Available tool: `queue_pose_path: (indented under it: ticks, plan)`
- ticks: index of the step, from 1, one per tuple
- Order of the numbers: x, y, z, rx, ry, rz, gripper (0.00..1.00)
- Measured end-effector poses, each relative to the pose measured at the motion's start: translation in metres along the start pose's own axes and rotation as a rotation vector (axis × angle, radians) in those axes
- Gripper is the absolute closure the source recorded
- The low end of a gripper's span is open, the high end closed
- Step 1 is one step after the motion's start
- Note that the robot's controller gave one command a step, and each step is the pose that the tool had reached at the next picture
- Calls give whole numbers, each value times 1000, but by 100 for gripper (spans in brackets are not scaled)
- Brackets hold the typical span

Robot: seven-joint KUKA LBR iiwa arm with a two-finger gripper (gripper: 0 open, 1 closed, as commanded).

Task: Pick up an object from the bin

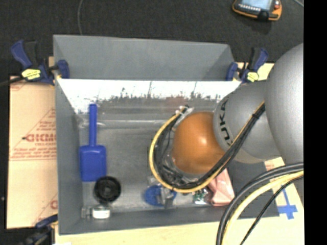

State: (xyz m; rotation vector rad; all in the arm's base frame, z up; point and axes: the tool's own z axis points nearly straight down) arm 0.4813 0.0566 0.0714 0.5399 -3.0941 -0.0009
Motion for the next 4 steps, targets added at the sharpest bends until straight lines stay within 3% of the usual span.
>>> queue_pose_path:
  ticks: [1,2,3,4]
  plan:
    - [1,0,-24,0,2,2,100]
    - [2,0,-74,-1,5,3,100]
    - [0,0,-102,1,-1,4,100]
    - [0,-1,-111,1,-3,5,100]
